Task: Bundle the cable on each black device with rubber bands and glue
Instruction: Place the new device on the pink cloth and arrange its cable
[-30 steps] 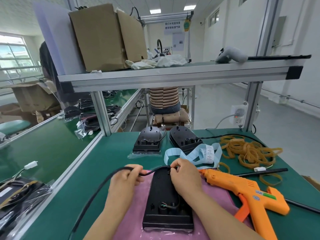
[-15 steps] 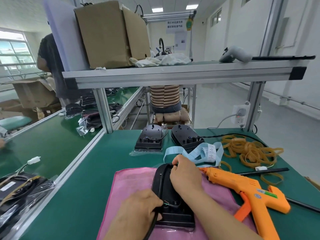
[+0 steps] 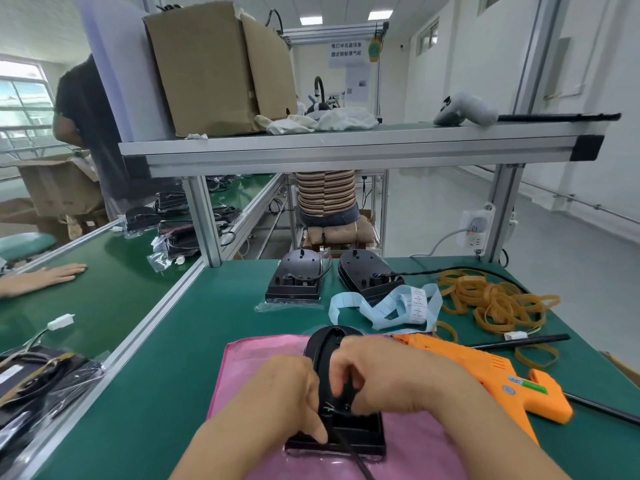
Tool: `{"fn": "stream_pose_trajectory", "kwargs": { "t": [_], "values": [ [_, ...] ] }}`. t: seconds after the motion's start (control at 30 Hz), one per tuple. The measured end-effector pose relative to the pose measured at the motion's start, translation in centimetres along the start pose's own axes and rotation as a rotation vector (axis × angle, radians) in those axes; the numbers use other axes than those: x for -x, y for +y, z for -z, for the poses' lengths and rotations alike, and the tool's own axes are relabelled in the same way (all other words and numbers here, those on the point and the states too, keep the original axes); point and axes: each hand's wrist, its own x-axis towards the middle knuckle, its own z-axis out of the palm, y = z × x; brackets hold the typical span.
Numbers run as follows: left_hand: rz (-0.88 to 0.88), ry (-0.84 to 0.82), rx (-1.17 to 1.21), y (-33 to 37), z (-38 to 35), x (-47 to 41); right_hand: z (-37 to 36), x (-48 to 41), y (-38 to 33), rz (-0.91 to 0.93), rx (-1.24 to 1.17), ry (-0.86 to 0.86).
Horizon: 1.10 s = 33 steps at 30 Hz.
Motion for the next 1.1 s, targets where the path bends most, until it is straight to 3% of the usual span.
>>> {"fn": "stream_pose_trajectory", "kwargs": {
  "t": [0.1, 0.43, 0.7, 0.8, 0.87, 1.0, 1.1],
  "values": [
    [0.016, 0.007, 0.063, -0.5, -0.2, 0.1, -0.3, 1.4, -1.4, 0.037, 0.098, -0.181],
    [0.031, -0.023, 0.048, 0.0, 0.2, 0.5, -1.1, 3.2, -2.0, -0.112, 0.06, -0.22],
    [0.013, -0.044, 0.022, 0.0, 0.4, 1.0, 1.7, 3.0, -0.8, -0.148, 0.207, -0.062],
    [0.007, 0.015, 0.115, -0.6, 0.1, 1.0, 1.9, 2.2, -0.7, -0.147, 0.271, -0.016],
    [0.015, 0.059, 0.041, -0.4, -0.5, 0.5, 1.7, 1.7, -0.9, -0.137, 0.332, 0.006],
    [0.026, 0.138, -0.052, 0.7, -2.3, -0.5, 1.5, 1.8, -1.1, -0.147, 0.369, -0.028],
    [-0.037, 0.14, 0.007, 0.8, -2.2, -1.2, 1.4, 2.2, -1.0, -0.167, 0.37, -0.062]
  ]
}}
